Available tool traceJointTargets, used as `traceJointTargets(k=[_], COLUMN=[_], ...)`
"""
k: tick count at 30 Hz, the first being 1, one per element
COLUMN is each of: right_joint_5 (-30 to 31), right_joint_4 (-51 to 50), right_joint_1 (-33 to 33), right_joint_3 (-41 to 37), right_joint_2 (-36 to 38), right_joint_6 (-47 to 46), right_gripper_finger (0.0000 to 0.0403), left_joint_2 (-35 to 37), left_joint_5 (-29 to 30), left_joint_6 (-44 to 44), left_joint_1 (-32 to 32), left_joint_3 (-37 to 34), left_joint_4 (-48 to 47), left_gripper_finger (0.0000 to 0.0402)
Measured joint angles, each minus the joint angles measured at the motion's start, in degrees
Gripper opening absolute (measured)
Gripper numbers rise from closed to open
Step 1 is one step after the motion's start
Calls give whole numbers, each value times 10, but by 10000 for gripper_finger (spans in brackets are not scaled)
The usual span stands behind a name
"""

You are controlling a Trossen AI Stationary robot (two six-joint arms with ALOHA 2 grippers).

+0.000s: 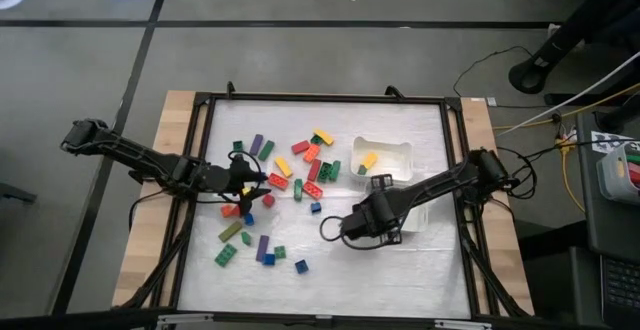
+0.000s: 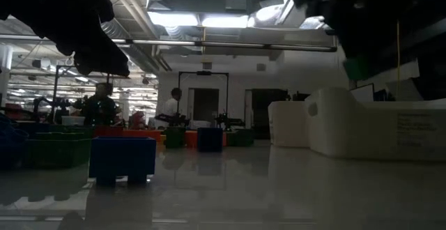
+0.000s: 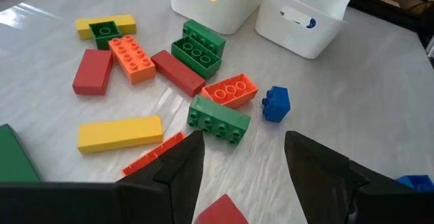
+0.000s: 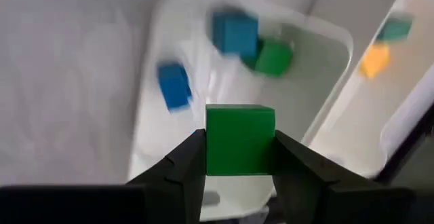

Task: Sort blocks by size
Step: Put the green cube block into the bottom white bin

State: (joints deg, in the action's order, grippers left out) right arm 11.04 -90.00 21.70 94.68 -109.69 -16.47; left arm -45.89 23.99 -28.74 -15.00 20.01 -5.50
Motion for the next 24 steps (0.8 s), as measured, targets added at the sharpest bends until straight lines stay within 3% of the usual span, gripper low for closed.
traceJointTargets(k=[14, 19, 24], right_joint_5=[-1, 0, 13], right_joint_4=[50, 51, 56], right_joint_1=[0, -4, -12], right_joint_3=[-122, -142, -144], right_joint_2=[19, 19, 19], right_joint_6=[-2, -2, -15], right_gripper_finger=[145, 150, 188], left_joint_2=[0, -6, -45], left_joint_5=[-29, -55, -55], left_joint_6=[-41, 2, 53], left_joint_1=[0, 0, 0], left_joint_3=[0, 0, 0], left_joint_4=[-18, -19, -13], left_gripper_finger=[191, 191, 191])
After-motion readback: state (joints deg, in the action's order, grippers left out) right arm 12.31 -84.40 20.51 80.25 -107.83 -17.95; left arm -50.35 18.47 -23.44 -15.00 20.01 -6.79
